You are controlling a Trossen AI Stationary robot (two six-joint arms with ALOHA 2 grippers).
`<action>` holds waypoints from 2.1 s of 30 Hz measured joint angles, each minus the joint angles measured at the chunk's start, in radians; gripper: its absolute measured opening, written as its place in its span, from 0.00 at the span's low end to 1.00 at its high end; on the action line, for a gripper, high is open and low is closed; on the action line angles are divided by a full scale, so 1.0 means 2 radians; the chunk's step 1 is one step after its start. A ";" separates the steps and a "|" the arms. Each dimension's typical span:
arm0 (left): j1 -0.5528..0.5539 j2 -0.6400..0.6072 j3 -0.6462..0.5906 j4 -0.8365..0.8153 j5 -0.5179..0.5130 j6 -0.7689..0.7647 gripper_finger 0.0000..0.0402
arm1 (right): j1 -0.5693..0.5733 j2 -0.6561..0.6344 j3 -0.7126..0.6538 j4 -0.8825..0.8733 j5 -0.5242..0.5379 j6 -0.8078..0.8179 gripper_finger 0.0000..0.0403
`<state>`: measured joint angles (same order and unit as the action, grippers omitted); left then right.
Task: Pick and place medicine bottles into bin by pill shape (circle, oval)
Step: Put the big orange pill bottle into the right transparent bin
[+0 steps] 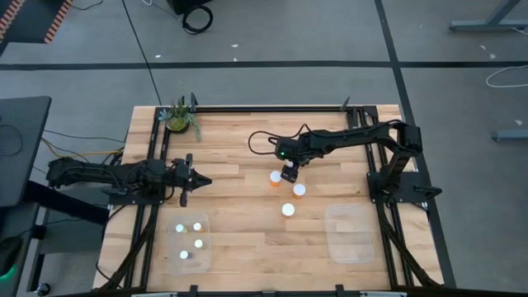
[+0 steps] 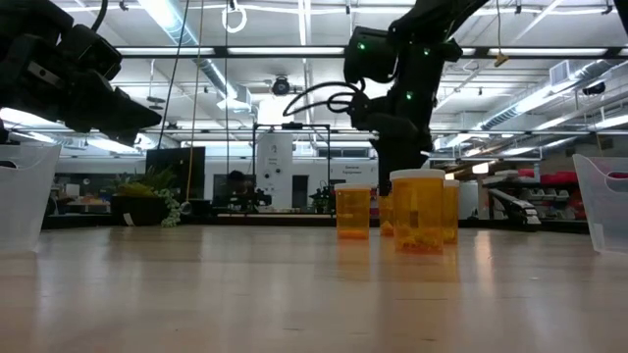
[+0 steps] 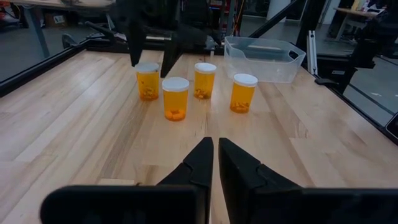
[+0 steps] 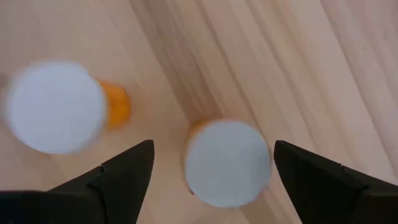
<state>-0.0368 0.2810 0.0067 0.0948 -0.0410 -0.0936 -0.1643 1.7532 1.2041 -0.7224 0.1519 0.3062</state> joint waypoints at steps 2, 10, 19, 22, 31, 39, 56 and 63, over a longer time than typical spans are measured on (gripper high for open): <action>0.000 0.000 0.000 -0.001 0.000 0.000 0.09 | -0.003 0.000 -0.007 -0.001 0.000 -0.001 0.84; 0.000 0.000 0.000 -0.001 0.000 0.000 0.06 | -0.005 0.000 -0.022 0.011 -0.001 0.001 0.83; 0.000 0.000 0.000 -0.001 0.000 0.000 0.09 | -0.009 0.000 -0.022 0.032 -0.002 -0.013 0.67; 0.000 0.000 0.000 -0.001 0.000 0.000 0.09 | -0.009 0.000 -0.022 0.032 -0.001 -0.011 0.62; 0.000 0.000 0.000 -0.001 0.000 0.000 0.06 | -0.008 -0.007 -0.021 0.015 -0.009 -0.033 0.60; 0.000 0.000 0.000 -0.001 0.000 0.000 0.08 | 0.005 -0.030 -0.019 0.003 -0.012 -0.024 0.59; 0.000 0.000 0.000 -0.001 0.000 0.000 0.06 | 0.059 -0.149 -0.019 -0.025 -0.012 0.029 0.60; 0.000 0.000 0.000 -0.001 0.000 0.000 0.09 | 0.115 -0.176 -0.019 -0.027 -0.012 0.068 0.60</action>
<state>-0.0368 0.2810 0.0067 0.0933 -0.0410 -0.0940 0.0653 1.4010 1.1652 -0.7768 0.1287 0.4415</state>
